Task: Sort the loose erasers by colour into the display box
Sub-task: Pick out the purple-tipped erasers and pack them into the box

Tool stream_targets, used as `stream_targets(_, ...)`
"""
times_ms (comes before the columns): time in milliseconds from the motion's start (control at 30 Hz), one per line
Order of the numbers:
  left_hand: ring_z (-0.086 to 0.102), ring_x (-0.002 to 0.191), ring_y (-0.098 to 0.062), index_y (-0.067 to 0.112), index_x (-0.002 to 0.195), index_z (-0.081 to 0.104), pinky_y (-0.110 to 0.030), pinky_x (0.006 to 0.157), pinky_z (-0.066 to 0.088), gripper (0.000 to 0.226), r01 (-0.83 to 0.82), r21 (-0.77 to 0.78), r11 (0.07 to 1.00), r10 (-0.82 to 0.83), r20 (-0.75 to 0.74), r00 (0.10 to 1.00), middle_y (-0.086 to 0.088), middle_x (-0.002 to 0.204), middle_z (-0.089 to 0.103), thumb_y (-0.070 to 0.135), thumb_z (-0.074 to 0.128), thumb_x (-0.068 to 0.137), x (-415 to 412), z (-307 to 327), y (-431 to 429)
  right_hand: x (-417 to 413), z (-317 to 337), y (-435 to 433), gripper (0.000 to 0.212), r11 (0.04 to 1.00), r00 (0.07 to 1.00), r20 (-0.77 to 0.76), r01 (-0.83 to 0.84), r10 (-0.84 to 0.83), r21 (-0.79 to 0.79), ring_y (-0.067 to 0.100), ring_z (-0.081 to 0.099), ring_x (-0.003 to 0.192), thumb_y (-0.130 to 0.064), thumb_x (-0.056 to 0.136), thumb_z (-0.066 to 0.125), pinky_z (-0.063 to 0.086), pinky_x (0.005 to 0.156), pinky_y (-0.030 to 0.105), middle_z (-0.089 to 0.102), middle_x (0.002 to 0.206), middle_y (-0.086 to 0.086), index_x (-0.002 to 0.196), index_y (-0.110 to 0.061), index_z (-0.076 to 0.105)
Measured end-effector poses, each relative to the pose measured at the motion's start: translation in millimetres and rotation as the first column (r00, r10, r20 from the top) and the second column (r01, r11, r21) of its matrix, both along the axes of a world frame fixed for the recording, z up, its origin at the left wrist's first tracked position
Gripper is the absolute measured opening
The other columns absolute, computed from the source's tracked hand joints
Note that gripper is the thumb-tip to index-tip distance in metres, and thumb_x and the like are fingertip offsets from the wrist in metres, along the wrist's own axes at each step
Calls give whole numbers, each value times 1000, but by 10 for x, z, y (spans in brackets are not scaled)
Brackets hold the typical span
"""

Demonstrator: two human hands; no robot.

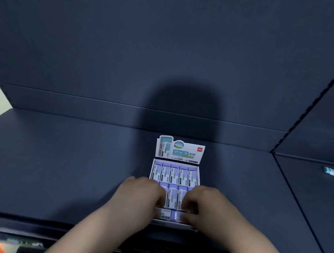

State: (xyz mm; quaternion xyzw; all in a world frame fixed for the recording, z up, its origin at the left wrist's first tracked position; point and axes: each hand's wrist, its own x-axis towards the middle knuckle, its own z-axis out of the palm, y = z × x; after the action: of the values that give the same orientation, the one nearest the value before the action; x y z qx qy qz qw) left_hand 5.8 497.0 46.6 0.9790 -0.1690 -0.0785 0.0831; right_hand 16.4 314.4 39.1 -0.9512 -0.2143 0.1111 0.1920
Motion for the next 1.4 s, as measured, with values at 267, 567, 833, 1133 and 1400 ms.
stream_targets(267, 58, 101, -25, 21, 112, 58, -31, 82, 48, 29, -365, -197, 910, 354, -90, 931, -3, 113, 64, 35, 37, 97, 150, -134, 167, 116, -95, -131, 25, 922, 934, -11, 354, -357, 157, 14, 55, 78, -29, 88, 57, 42, 70, 23, 58, 82, -5, 112, -22, 59)
stream_targets(567, 57, 82, -26, 19, 99, 52, -29, 65, 41, 16, -396, -101, 913, 391, -60, 918, -2, 93, 60, 16, 38, 93, 181, -241, 16, 128, -142, -168, 29, 915, 934, -100, 357, -344, 186, 17, 60, 82, -24, 89, 53, 47, 73, 25, 63, 88, 0, 118, -22, 55)
stream_targets(833, 47, 114, -19, 22, 139, 38, -31, 88, 37, 43, -167, 19, 986, 145, 402, 904, 2, 123, 51, 25, 42, 96, 84, 51, -321, 145, 2, -306, 44, 940, 933, 120, 335, -340, 60, 16, 55, 104, -40, 90, 51, 45, 88, 28, 58, 113, -1, 131, -24, 47)
stream_targets(1133, 64, 70, -18, 22, 90, 74, -29, 63, 49, 49, 72, 77, 994, -95, 358, 929, 4, 72, 66, 42, 87, 47, 124, 130, -309, -59, 94, -85, 43, 977, 938, 282, 214, -200, -18, 18, 48, 116, -41, 87, 56, 42, 96, 32, 52, 125, -8, 127, -25, 53)
stream_targets(1400, 63, 66, -19, 22, 80, 73, -29, 63, 50, 30, 110, 120, 987, -152, 434, 888, 4, 66, 65, 39, 82, 57, -7, -7, -460, -272, 35, -254, 40, 968, 911, 329, 249, -247, 37, 19, 52, 113, -38, 84, 60, 42, 94, 34, 56, 121, -6, 121, -24, 58)
